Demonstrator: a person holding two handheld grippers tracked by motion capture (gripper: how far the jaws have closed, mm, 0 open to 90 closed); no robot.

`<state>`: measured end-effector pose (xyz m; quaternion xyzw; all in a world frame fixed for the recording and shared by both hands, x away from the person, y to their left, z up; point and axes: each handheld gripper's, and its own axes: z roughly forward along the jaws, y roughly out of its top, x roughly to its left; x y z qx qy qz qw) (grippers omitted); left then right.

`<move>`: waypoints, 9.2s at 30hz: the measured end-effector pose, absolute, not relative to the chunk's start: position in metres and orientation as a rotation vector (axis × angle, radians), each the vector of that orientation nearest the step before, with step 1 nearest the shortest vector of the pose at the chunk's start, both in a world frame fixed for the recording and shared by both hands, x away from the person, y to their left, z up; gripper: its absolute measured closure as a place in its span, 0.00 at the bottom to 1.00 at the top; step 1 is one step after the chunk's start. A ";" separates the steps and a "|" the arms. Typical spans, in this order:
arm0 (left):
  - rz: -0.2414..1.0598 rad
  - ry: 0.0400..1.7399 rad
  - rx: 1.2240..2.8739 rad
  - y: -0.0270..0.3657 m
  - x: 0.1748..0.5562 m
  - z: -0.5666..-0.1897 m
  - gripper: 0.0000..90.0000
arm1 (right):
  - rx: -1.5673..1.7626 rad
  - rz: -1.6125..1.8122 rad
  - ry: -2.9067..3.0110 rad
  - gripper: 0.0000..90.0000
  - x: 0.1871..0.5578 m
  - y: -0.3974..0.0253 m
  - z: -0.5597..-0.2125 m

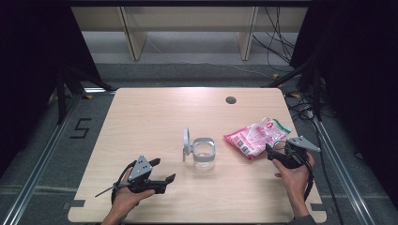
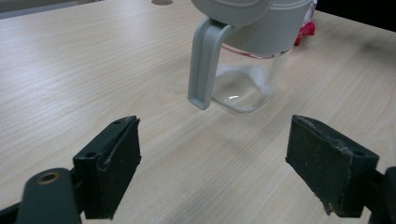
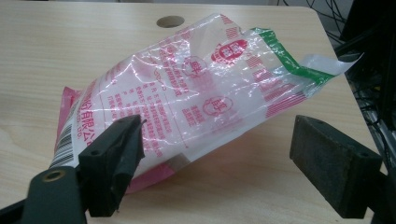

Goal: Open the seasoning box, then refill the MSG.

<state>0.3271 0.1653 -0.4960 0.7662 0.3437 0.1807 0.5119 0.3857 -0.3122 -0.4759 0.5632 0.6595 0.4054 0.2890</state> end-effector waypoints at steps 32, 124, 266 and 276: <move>0.408 0.828 1.848 0.164 0.329 -0.498 0.19 | 1.619 1.129 1.718 0.18 0.420 -0.317 -0.492; 0.420 0.831 1.832 0.172 0.315 -0.501 0.20 | 1.163 1.355 1.865 1.00 0.407 -0.262 -0.452; 0.510 0.741 1.680 -0.049 0.320 -0.509 0.87 | 0.842 1.564 2.037 1.00 0.365 -0.176 -0.351; 0.512 0.746 1.651 -0.053 0.321 -0.510 0.87 | 0.819 1.562 2.054 1.00 0.371 -0.167 -0.352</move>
